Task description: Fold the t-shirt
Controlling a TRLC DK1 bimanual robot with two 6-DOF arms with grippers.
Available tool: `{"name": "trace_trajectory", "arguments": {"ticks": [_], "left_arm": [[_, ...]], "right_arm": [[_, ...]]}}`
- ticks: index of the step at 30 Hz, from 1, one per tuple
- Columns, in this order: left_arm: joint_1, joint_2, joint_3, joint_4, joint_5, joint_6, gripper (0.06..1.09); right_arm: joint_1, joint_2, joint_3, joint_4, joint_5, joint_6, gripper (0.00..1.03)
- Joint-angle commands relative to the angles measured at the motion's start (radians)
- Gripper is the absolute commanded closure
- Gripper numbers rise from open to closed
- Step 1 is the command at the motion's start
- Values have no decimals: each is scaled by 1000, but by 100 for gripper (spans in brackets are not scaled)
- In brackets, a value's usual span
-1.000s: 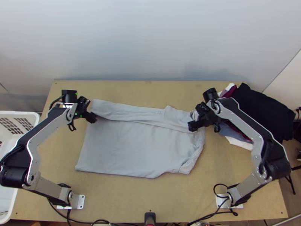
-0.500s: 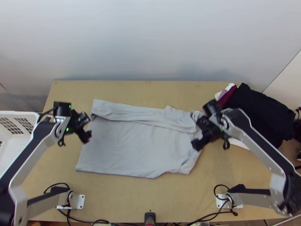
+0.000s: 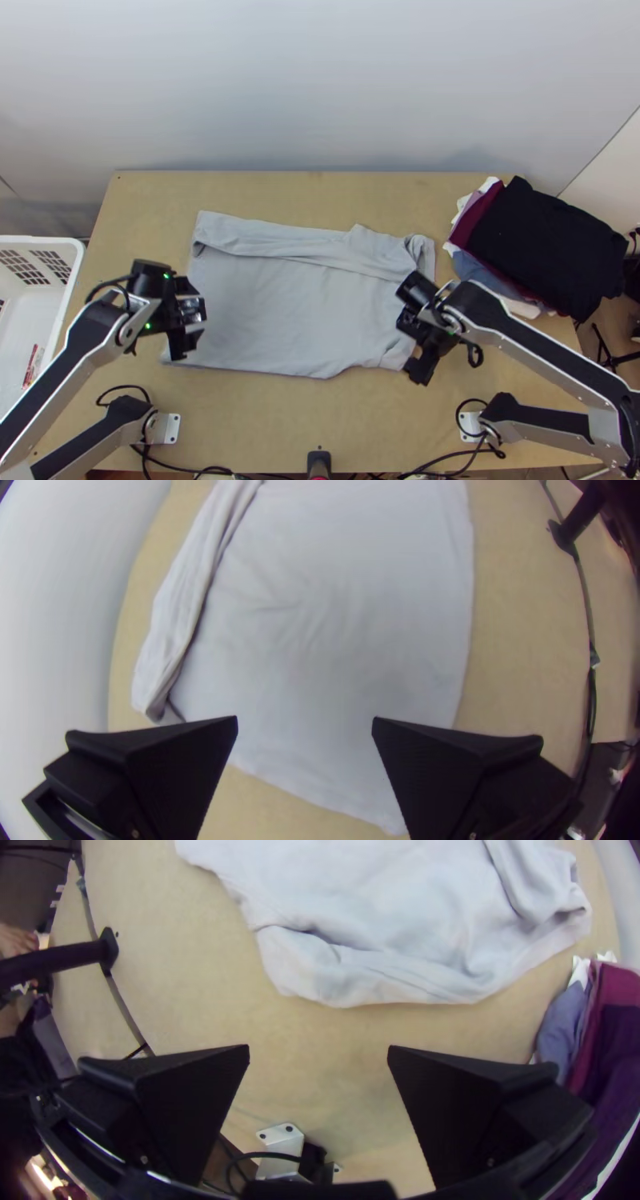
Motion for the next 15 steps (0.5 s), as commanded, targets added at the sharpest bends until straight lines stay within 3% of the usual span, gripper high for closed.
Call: {"name": "trace_trajectory", "arguments": {"ticks": [1, 15], "left_arm": [[-96, -62, -76, -23, 3, -3, 11], [-197, -113, -153, -38, -1, -15, 11]], "right_arm": [[85, 32, -13, 58, 24, -4, 7], [94, 68, -10, 156, 91, 21, 7]]}}
